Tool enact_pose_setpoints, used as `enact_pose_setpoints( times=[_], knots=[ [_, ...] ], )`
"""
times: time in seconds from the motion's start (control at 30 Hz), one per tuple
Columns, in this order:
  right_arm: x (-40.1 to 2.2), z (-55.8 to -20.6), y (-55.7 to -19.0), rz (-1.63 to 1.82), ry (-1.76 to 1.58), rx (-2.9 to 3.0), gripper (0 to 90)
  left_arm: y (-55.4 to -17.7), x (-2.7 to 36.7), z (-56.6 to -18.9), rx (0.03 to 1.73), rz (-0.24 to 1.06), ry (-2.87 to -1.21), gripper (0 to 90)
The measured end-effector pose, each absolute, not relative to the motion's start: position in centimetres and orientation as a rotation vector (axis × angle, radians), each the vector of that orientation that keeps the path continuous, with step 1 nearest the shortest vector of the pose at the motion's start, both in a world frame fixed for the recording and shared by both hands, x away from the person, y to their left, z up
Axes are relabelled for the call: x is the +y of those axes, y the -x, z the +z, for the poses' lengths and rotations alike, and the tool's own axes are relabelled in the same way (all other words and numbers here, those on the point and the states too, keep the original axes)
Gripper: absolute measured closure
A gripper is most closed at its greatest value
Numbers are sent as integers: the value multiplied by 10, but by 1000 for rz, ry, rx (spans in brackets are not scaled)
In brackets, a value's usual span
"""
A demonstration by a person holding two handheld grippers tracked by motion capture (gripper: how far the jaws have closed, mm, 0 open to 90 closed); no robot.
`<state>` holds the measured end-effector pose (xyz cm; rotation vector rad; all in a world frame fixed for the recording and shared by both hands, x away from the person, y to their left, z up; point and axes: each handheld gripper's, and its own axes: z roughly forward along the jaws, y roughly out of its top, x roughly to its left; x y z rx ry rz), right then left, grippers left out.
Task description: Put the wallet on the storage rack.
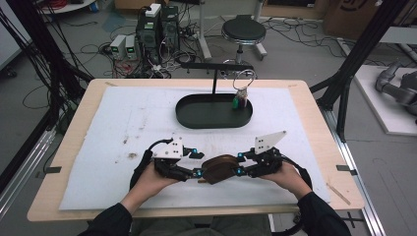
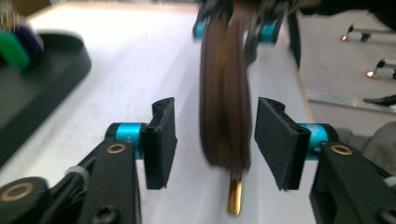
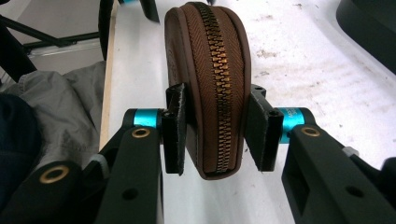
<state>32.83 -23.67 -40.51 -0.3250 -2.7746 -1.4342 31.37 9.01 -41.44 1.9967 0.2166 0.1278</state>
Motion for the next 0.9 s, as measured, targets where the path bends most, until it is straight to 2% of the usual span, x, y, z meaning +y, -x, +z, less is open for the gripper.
enact_pose_setpoints(
  times=[0.2, 0.27, 0.33, 0.43, 0.6, 0.7, 0.8, 0.87, 0.9],
  knots=[
    [-238, -406, -329, -1437, 329, -2770, 634, -321, 76, -432, 233, 27, -2072, 468],
    [-238, -407, -329, -1434, 334, -2769, 624, -320, 72, -434, 208, 0, -2066, 598],
    [-239, -407, -329, -1427, 342, -2791, 568, -320, 70, -431, 184, -1, -2061, 652],
    [-239, -401, -327, -1512, 351, -2782, 471, -319, 67, -427, 155, 8, -2083, 671],
    [-232, -394, -322, -1530, 290, -2774, 510, -318, 63, -412, 103, 2, -2101, 675],
    [-231, -393, -319, -1526, 279, -2783, 502, -319, 64, -408, 93, -2, -2113, 675],
    [-232, -391, -318, -1561, 277, -2761, 615, -320, 71, -406, 100, 9, -2074, 665],
    [-232, -388, -318, -1599, 270, -2730, 658, -321, 73, -407, 117, 17, -2031, 599],
    [-232, -387, -318, -1625, 280, -2717, 665, -322, 76, -407, 166, 18, -1962, 530]
  ],
)
